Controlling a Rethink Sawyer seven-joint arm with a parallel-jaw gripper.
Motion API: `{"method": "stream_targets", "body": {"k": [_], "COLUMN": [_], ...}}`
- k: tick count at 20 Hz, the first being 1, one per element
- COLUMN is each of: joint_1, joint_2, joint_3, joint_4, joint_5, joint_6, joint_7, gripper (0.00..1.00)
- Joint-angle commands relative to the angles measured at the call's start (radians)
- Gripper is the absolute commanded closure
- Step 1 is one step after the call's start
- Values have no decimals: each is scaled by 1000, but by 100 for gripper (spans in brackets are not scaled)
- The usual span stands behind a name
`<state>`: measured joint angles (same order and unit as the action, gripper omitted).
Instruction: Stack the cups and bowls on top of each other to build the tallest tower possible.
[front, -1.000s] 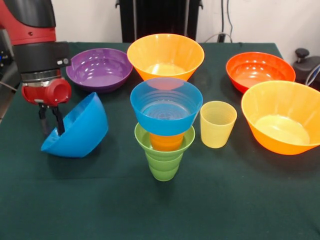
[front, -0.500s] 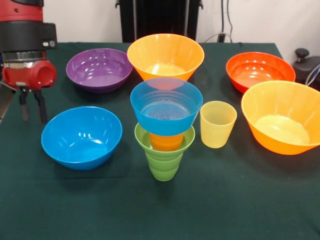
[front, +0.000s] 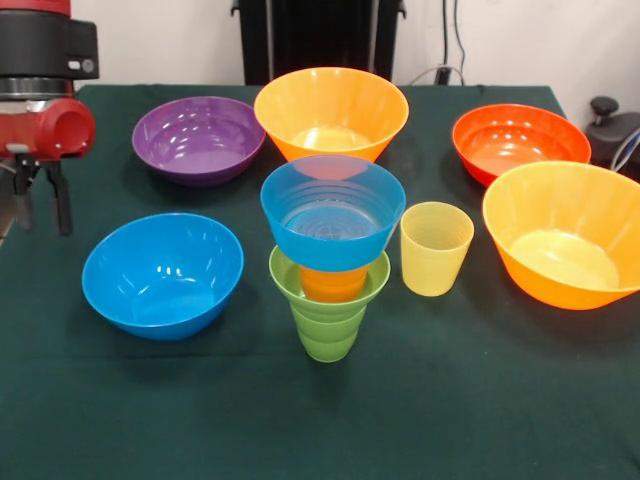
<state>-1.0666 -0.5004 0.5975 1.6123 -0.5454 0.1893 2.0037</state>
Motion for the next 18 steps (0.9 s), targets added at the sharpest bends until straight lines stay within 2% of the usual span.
{"method": "stream_targets", "body": {"k": [1, 11, 18], "joint_1": [105, 142, 100], "joint_2": [45, 79, 96], "joint_3": [-43, -75, -64], "joint_4": [-18, -30, -28], "joint_5": [-1, 1, -10], "joint_6": [83, 51, 61], "joint_7": [20, 44, 0], "gripper": [0, 0, 0]}}
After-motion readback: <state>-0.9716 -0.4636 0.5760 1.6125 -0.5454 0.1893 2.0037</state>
